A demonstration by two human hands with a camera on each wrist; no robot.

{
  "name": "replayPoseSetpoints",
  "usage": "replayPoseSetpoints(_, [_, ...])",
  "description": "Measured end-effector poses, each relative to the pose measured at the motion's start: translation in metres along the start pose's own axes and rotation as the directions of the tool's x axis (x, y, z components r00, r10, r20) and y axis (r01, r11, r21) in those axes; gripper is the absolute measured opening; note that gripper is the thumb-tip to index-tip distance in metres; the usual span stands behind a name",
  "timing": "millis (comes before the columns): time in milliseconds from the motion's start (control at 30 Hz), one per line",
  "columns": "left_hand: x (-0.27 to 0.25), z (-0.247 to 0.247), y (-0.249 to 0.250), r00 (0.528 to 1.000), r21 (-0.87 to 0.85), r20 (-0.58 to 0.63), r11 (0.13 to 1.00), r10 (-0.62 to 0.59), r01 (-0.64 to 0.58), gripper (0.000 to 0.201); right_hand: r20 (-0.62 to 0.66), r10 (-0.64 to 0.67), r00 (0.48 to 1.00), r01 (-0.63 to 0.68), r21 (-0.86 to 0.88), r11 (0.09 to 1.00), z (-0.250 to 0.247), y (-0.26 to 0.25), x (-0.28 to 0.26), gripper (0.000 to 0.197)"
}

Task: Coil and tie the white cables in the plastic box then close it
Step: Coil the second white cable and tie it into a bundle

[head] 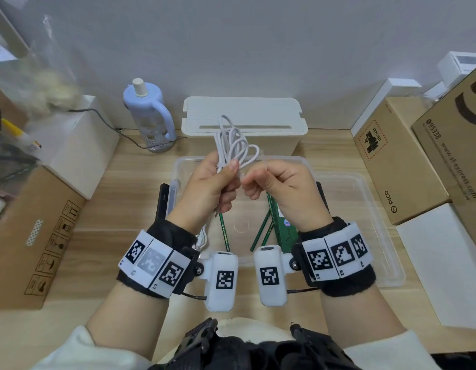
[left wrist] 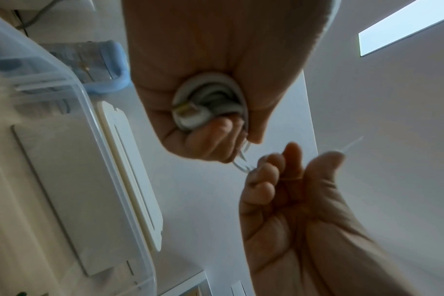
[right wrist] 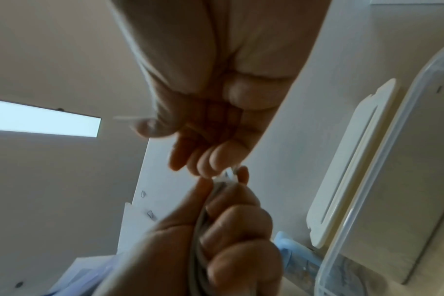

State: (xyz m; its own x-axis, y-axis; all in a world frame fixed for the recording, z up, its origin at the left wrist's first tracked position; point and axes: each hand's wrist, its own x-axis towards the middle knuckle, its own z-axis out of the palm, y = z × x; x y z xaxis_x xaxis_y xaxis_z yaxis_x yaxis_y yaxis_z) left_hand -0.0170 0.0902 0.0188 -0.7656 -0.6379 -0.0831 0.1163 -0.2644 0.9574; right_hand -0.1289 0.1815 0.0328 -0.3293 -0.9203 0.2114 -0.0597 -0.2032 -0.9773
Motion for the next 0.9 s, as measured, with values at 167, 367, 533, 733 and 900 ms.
replayPoseSetpoints(167, [-0.003,0.003,0.0,1.0,0.086,0.007,0.996,0.003,-0.003,0.019,-0.033,-0.018,0.999,0.018,-0.003,1.0,-0.001,-0.001,-0.001,0.046])
replayPoseSetpoints(367, [-0.003,0.001,-0.004,0.999,0.396,0.038,0.918,-0.039,0.021,0.013,-0.046,0.019,0.999,-0.022,-0.071,0.997,-0.001,-0.006,-0.003,0.047])
replayPoseSetpoints(533, [-0.004,0.002,-0.005,0.999,0.437,0.025,0.899,-0.033,0.019,0.006,-0.016,0.055,0.998,-0.054,0.03,0.998,0.009,-0.008,-0.002,0.049])
replayPoseSetpoints(733, [-0.003,0.002,-0.008,0.999,0.534,0.0,0.844,0.045,-0.038,0.008,0.072,0.072,0.995,-0.067,-0.076,0.995,0.018,-0.007,-0.002,0.076])
replayPoseSetpoints(900, [-0.004,0.002,0.006,0.996,0.341,0.071,0.94,-0.05,0.023,0.022,0.016,-0.027,1.0,0.027,0.004,1.0,0.013,-0.023,-0.002,0.045])
